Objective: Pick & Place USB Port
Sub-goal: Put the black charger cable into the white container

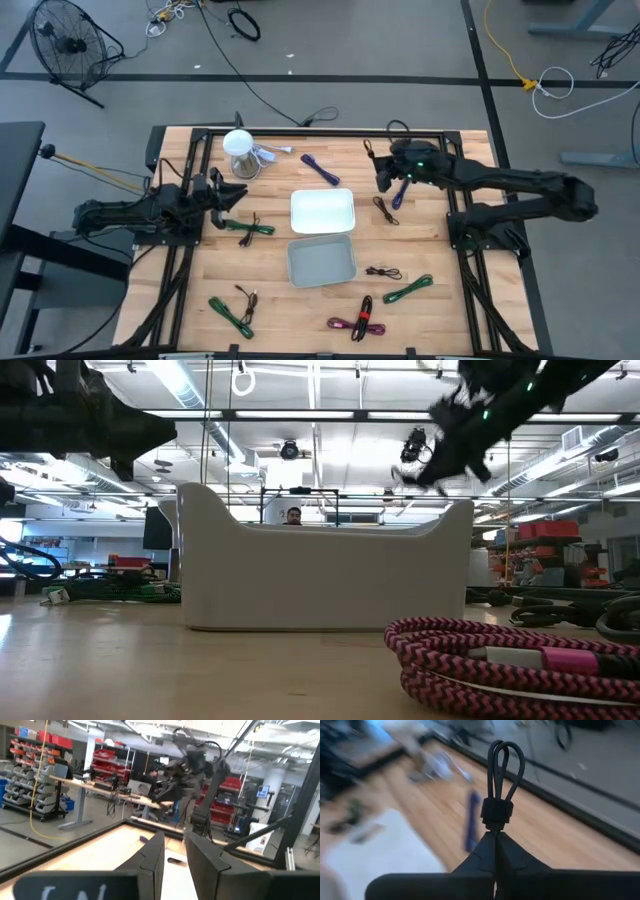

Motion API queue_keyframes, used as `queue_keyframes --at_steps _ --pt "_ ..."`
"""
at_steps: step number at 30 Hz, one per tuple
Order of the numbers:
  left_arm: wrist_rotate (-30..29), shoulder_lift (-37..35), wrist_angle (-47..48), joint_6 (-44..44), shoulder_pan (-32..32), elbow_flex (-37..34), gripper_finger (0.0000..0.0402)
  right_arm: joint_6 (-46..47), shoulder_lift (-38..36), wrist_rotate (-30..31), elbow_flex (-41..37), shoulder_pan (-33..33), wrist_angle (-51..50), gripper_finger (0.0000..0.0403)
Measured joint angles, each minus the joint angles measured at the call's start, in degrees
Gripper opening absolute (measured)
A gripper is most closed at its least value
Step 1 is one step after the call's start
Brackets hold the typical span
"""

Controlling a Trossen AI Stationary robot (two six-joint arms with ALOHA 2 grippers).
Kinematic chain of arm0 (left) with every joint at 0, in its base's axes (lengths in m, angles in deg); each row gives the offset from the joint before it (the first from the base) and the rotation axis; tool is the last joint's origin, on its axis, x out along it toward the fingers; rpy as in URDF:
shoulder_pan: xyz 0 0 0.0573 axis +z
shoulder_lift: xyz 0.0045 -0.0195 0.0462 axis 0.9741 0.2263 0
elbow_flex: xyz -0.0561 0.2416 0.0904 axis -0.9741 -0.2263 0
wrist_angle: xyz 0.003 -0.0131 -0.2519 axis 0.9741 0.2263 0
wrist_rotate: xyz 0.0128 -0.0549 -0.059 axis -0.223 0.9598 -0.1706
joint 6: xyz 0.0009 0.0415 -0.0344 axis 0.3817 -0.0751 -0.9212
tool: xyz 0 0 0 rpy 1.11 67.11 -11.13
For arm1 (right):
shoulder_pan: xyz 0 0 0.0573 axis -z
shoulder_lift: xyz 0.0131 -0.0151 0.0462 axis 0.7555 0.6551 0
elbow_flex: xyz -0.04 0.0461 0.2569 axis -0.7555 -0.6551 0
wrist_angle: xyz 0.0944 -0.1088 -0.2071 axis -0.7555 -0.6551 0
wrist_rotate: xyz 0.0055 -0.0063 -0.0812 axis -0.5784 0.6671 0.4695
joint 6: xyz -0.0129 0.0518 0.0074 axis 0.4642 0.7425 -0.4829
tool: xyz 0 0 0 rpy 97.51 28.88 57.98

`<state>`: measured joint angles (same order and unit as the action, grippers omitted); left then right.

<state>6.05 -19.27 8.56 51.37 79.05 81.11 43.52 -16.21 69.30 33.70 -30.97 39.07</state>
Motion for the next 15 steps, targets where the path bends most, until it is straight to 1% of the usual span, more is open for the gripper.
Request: queue_keyframes --at_steps 3,6,10,13,15 --pt "0.01 0.00 -1.26 0.02 0.00 0.00 0.0083 -2.08 -2.19 0.06 2.69 -4.25 0.00 0.0000" --pt "0.01 0.00 -1.31 -0.03 0.00 0.00 0.0083 -4.33 -2.39 0.60 6.33 -9.34 0.03 0.0000" --pt "0.12 0.00 -2.45 -1.37 0.00 0.00 0.0083 -8.34 -0.57 6.90 11.20 -16.95 0.19 0.0000" --pt "2.24 0.00 -4.01 -1.38 0.00 0.00 0.0083 -10.74 1.73 13.03 14.15 -22.22 0.12 0.0000" --pt "3.46 -0.02 -5.35 -1.42 0.00 0.00 0.0083 -11.90 3.58 15.99 15.74 -25.17 0.38 0.0000"
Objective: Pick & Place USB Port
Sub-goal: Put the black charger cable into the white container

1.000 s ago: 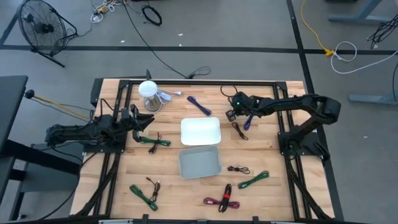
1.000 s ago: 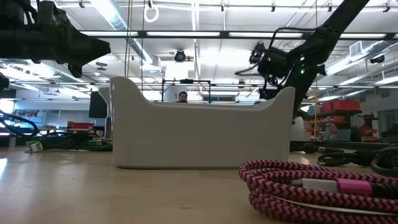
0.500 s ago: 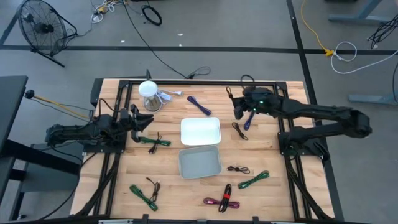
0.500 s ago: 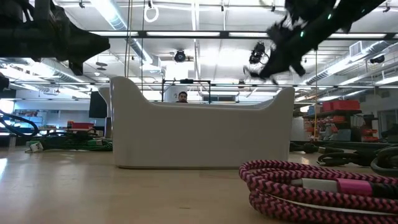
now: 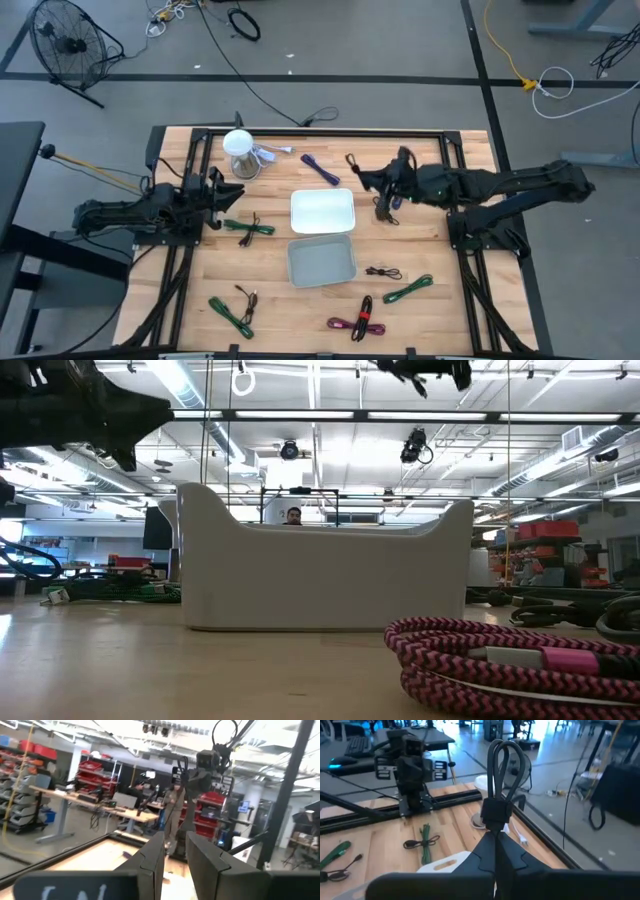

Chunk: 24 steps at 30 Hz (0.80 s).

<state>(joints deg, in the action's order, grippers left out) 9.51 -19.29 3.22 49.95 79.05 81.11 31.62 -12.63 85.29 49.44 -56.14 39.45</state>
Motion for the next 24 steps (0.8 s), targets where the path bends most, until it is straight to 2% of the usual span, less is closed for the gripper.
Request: queue_keyframes --at_steps 5,11,18,24 --pt "0.42 0.24 -0.78 -0.83 -0.13 0.00 0.0083 -3.39 5.31 4.10 1.91 -5.50 4.59 0.0000" --pt "1.03 5.63 -7.12 -1.18 -0.13 0.00 0.0083 -6.38 11.15 4.28 5.85 -9.10 8.98 0.0000" --pt "1.80 18.50 -19.77 -1.03 -0.13 0.16 0.0083 -10.83 17.41 4.11 10.56 -10.05 9.47 0.0000" --pt "8.11 32.41 -22.16 -0.15 -1.27 8.01 0.0094 -10.49 18.14 4.13 11.15 -10.01 9.42 0.0000"
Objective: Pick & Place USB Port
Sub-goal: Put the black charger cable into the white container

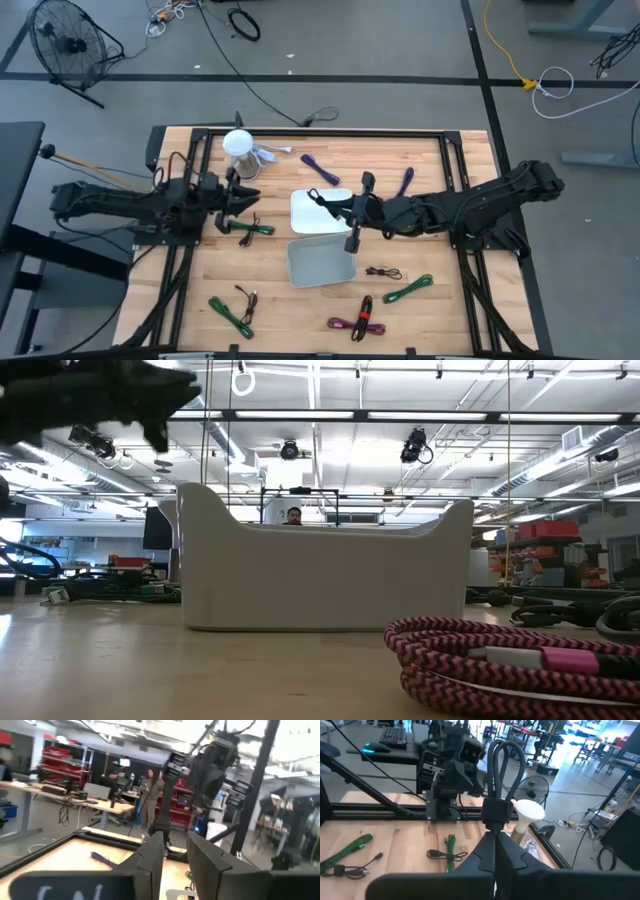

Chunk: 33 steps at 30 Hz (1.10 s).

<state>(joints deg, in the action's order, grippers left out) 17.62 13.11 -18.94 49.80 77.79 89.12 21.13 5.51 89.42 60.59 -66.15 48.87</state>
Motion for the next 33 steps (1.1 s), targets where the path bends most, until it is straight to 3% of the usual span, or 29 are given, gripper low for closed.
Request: queue_keyframes --at_steps 9,16,24,30,33 --pt "0.05 21.05 0.37 7.90 -2.38 15.36 0.0174 1.77 0.00 -0.16 0.00 0.00 1.01 0.0000" --pt "4.88 34.43 0.03 11.00 -2.40 26.77 0.0194 2.16 0.81 -0.64 0.00 -0.55 0.94 0.0000" --pt "10.53 40.50 -0.07 14.19 -2.40 35.68 0.0189 1.37 1.01 -0.02 0.00 -1.22 -1.44 0.0000" --pt "11.17 40.84 -0.03 14.18 -2.38 36.36 0.0181 1.79 0.98 0.50 0.00 -1.20 -2.14 0.0000" --pt "12.58 40.84 0.00 14.19 -2.38 36.36 0.0156 1.77 0.98 0.44 0.00 -1.20 -2.16 0.0000"
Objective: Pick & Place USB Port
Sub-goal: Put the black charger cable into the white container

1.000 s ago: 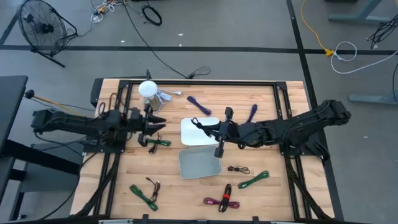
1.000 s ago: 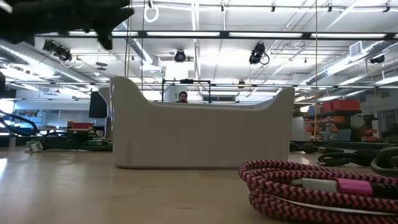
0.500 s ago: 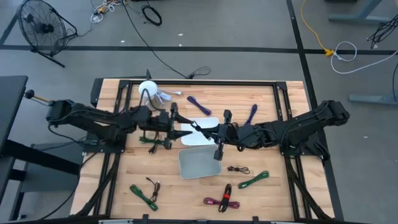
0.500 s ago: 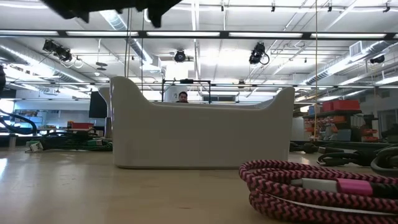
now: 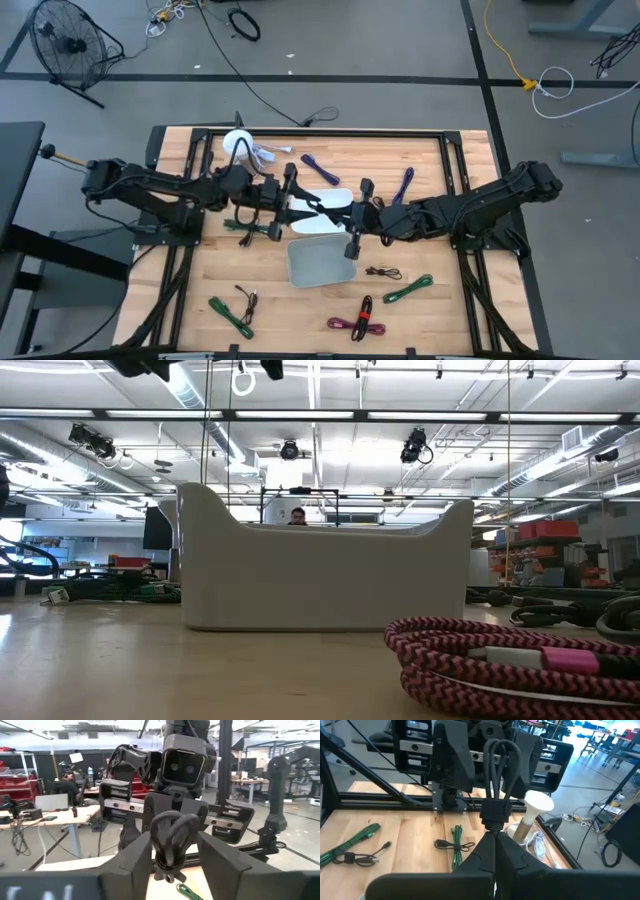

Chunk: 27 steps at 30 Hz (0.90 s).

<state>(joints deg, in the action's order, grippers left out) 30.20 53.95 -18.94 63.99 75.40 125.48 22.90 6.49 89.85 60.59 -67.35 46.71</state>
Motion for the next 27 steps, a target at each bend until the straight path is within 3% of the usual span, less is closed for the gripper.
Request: queue_keyframes --at_steps 6,14,23,27 --pt "2.07 0.00 0.14 2.40 0.02 0.00 0.0020 -0.02 0.00 -0.28 0.00 -0.04 -0.37 0.0002" --pt "1.42 -0.07 2.49 1.59 0.00 0.00 0.0012 -1.12 0.00 -0.56 -0.04 0.00 -1.85 0.0036" --pt "-0.97 -1.39 10.92 -1.53 0.25 -0.07 0.0012 0.04 -3.45 9.27 -0.09 0.04 -9.68 0.0092" --pt "-6.59 -1.56 18.19 -3.24 0.97 -0.07 0.0012 3.41 -6.08 12.83 -0.09 0.04 -14.72 0.0110"
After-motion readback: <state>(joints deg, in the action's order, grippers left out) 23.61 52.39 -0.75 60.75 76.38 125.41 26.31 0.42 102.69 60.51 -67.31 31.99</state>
